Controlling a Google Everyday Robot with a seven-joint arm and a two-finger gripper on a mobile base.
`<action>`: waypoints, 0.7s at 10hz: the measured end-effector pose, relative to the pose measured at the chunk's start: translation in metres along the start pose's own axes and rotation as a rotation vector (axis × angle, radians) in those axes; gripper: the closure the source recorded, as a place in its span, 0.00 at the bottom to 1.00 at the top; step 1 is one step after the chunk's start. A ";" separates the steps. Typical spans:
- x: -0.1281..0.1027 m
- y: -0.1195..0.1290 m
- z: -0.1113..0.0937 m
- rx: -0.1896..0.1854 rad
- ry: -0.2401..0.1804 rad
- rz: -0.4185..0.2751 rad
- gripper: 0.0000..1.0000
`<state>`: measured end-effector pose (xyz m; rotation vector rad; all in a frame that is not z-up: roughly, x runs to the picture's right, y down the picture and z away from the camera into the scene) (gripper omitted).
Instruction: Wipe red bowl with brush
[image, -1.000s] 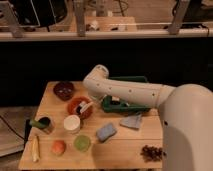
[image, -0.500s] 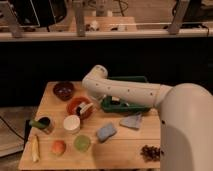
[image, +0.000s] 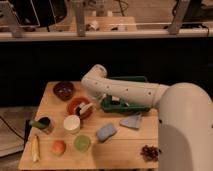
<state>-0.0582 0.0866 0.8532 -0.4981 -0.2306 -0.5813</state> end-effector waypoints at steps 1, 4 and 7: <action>-0.001 -0.006 -0.001 0.003 0.011 -0.001 1.00; 0.004 -0.013 -0.003 0.001 0.092 0.021 1.00; 0.002 -0.016 -0.005 -0.012 0.228 0.018 1.00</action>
